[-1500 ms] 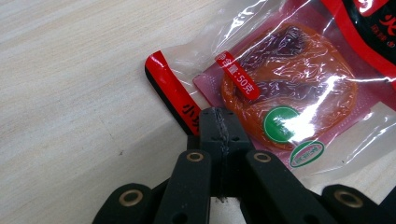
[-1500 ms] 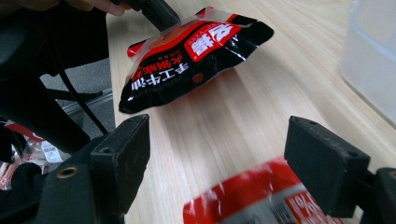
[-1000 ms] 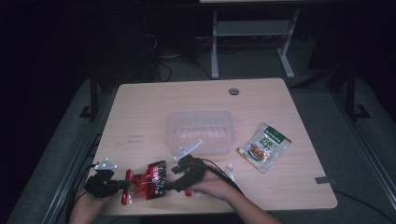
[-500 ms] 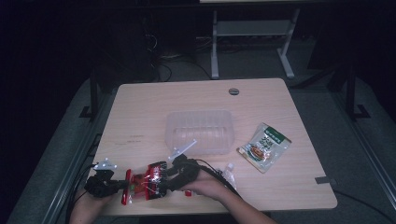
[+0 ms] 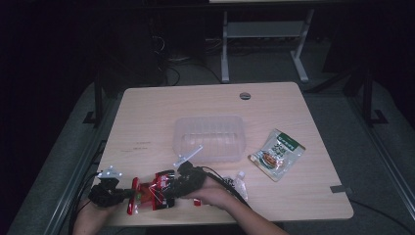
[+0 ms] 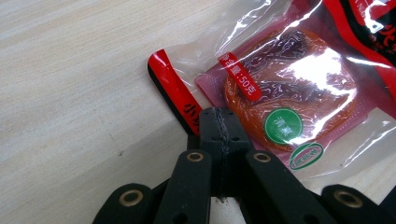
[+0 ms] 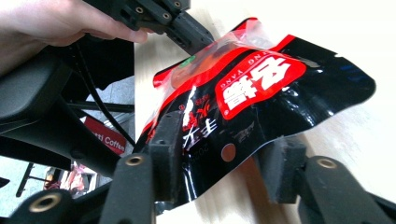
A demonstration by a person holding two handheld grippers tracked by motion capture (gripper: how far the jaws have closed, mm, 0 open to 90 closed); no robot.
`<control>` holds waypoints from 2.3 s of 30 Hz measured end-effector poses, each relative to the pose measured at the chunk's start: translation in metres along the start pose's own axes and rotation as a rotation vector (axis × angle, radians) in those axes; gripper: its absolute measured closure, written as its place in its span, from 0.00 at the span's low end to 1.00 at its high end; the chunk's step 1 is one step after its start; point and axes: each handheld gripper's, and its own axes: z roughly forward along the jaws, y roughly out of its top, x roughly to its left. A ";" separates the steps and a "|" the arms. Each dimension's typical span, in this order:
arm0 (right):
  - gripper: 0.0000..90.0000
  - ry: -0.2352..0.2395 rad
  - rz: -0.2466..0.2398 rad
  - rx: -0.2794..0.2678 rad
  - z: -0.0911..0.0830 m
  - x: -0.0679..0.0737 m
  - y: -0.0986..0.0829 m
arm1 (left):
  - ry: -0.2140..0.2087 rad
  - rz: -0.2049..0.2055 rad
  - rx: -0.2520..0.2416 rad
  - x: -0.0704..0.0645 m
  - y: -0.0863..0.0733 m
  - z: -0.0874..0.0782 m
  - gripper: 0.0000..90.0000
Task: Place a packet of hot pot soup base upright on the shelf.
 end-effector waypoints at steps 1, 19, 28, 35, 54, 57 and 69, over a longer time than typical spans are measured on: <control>0.66 0.006 0.000 -0.003 0.001 0.001 0.000 | 0.000 0.000 0.001 0.000 0.000 0.000 1.00; 0.97 0.050 -0.093 -0.025 0.001 0.009 0.010 | -0.004 -0.007 -0.011 0.000 0.000 0.001 1.00; 1.00 0.134 -0.107 -0.100 -0.001 0.013 0.018 | 0.014 0.057 0.015 -0.002 0.005 0.001 1.00; 1.00 0.177 -0.109 -0.160 -0.014 0.016 0.024 | -0.028 0.076 -0.059 -0.009 0.013 -0.003 1.00; 1.00 0.182 -0.143 -0.242 -0.071 0.022 0.019 | -0.103 0.170 -0.140 -0.040 0.028 -0.006 0.89; 1.00 0.174 -0.145 -0.250 -0.082 0.022 0.017 | -0.100 0.179 -0.143 -0.039 0.026 -0.008 0.84; 1.00 0.129 -0.168 -0.291 -0.119 0.022 0.011 | -0.087 0.206 -0.112 -0.026 0.016 -0.001 0.58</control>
